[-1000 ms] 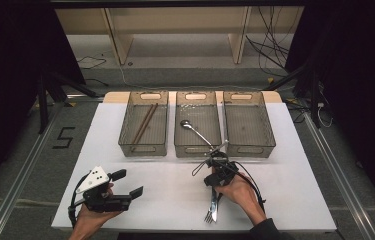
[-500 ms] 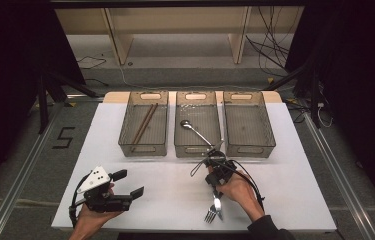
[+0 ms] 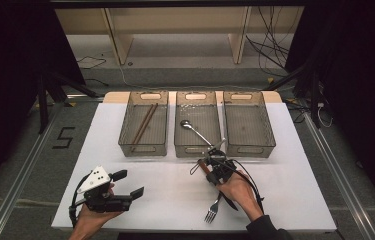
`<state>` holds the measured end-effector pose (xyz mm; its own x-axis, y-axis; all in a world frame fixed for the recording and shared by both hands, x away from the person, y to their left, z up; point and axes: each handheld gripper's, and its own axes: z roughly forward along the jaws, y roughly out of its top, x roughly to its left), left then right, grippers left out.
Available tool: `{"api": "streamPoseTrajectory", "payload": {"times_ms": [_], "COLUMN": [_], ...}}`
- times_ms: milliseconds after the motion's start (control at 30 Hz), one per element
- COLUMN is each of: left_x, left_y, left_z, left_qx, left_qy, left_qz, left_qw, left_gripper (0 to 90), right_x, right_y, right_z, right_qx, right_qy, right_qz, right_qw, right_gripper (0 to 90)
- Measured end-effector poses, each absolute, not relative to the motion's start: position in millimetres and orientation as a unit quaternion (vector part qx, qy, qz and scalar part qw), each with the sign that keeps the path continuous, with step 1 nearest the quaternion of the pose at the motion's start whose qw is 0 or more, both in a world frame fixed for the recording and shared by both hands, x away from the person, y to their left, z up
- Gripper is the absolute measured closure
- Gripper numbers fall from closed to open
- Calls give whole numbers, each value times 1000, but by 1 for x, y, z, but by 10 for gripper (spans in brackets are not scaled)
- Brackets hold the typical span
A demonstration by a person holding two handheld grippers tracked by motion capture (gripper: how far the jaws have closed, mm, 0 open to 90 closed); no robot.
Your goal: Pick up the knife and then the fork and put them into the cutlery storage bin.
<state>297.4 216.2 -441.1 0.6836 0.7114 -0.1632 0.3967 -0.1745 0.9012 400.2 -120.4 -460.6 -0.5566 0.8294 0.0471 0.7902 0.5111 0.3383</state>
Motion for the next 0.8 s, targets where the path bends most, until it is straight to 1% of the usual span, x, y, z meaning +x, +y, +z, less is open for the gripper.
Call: {"api": "streamPoseTrajectory", "payload": {"times_ms": [333, 800], "left_x": [298, 298], "left_y": [216, 216], "left_z": [-441, -441], "left_qx": [752, 752], "left_qy": [368, 369], "left_qz": [149, 149], "left_qw": [526, 525], "left_gripper": [132, 133], "right_x": [398, 395], "right_y": [-122, -128], "right_z": [-460, -450], "right_qx": [467, 455], "right_qy": [864, 863], "right_qz": [181, 212], "right_qw": [49, 53], "right_gripper": [774, 775]}}
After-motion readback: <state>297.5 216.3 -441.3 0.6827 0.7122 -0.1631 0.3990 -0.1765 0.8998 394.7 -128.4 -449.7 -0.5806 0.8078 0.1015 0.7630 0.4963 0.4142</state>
